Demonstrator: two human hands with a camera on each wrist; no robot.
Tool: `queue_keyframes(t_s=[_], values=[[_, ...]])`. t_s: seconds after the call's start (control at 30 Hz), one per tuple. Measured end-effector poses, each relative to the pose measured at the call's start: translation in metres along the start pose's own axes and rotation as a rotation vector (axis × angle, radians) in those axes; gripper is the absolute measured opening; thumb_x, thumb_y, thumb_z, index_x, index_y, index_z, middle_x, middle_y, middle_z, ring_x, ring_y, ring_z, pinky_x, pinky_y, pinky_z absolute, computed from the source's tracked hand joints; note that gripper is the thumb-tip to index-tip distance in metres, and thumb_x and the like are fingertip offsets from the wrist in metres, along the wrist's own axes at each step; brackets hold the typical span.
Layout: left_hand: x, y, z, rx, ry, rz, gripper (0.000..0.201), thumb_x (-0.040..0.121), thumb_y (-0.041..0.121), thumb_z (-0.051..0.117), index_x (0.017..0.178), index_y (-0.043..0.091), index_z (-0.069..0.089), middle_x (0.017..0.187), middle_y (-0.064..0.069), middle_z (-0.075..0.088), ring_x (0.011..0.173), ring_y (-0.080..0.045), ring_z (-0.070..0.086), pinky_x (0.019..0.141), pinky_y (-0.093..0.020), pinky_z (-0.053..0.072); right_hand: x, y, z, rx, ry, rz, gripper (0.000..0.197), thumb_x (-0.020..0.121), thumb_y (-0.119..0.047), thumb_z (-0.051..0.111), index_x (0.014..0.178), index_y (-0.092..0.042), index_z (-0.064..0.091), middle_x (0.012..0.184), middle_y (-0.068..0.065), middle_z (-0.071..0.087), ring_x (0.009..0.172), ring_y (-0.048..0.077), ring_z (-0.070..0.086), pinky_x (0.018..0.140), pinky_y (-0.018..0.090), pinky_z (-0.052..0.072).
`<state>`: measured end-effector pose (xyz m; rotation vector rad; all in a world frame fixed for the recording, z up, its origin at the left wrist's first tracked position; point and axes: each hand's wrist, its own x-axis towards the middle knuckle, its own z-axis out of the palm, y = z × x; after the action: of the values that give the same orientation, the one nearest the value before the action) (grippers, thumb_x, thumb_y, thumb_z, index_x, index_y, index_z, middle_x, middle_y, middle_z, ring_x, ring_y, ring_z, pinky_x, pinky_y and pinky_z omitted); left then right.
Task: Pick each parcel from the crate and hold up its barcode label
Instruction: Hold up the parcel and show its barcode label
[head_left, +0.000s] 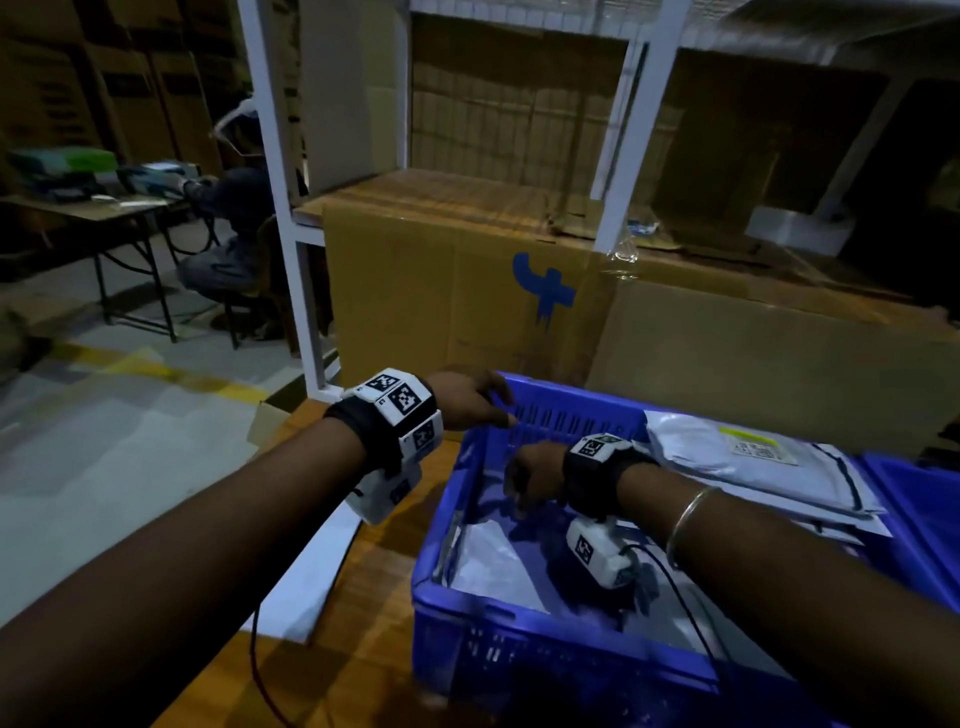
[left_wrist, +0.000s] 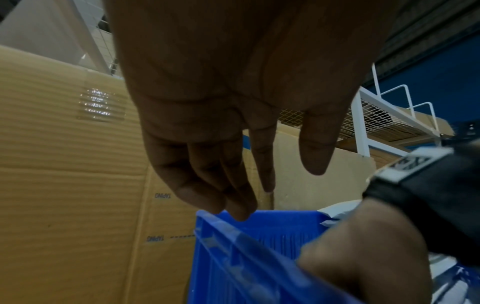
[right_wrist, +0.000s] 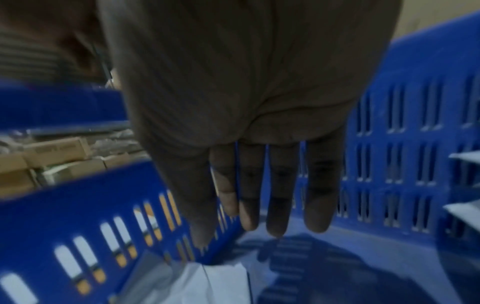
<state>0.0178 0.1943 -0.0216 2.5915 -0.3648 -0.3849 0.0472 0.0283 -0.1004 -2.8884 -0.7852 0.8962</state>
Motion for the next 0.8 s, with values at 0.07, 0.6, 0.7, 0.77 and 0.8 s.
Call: queue_keyframes(t_s=[0.07, 0.6, 0.7, 0.77, 0.8], values=[[0.001, -0.001, -0.001, -0.006, -0.013, 0.009, 0.040, 0.093, 0.038, 0.061, 0.129, 0.021, 0.057, 0.120, -0.005, 0.065, 0.107, -0.022, 0.060, 0.091, -0.031, 0.048, 0.015, -0.001, 0.008, -0.006, -0.028, 0.004, 0.030, 0.084, -0.019, 0.071, 0.113, -0.012, 0.070, 0.112, 0.007, 0.071, 0.099, 0.023, 0.065, 0.086, 0.026, 0.049], [0.004, -0.013, -0.008, -0.066, -0.005, -0.010, 0.043, 0.094, 0.039, 0.059, 0.132, 0.020, 0.054, 0.123, -0.006, 0.064, 0.109, -0.022, 0.060, 0.094, -0.034, 0.048, 0.069, -0.007, 0.048, -0.072, -0.216, -0.071, 0.074, 0.067, -0.043, 0.086, 0.132, -0.019, 0.059, 0.137, -0.003, 0.056, 0.120, 0.021, 0.054, 0.104, 0.036, 0.041], [0.001, -0.012, -0.008, -0.071, 0.013, -0.002, 0.042, 0.094, 0.038, 0.059, 0.131, 0.019, 0.055, 0.122, -0.006, 0.064, 0.108, -0.021, 0.060, 0.091, -0.032, 0.048, 0.074, 0.001, 0.052, -0.052, -0.210, -0.072, 0.062, 0.052, -0.057, 0.084, 0.102, -0.025, 0.068, 0.109, -0.004, 0.067, 0.094, 0.016, 0.060, 0.094, 0.036, 0.048], [-0.001, -0.012, -0.008, -0.074, 0.034, -0.006, 0.041, 0.094, 0.038, 0.060, 0.131, 0.019, 0.056, 0.123, -0.005, 0.064, 0.109, -0.020, 0.059, 0.090, -0.030, 0.047, 0.065, -0.003, 0.047, -0.021, -0.183, -0.113, 0.036, 0.065, -0.040, 0.087, 0.070, -0.025, 0.054, 0.075, -0.008, 0.056, 0.068, 0.010, 0.051, 0.078, 0.032, 0.047], [-0.002, -0.012, -0.009, -0.077, 0.036, -0.005, 0.041, 0.094, 0.038, 0.060, 0.131, 0.019, 0.056, 0.123, -0.006, 0.063, 0.110, -0.021, 0.059, 0.091, -0.030, 0.048, 0.058, -0.006, 0.041, 0.004, -0.161, -0.122, 0.040, 0.073, -0.027, 0.085, 0.065, -0.023, 0.046, 0.069, -0.007, 0.048, 0.062, 0.010, 0.044, 0.070, 0.029, 0.043]])
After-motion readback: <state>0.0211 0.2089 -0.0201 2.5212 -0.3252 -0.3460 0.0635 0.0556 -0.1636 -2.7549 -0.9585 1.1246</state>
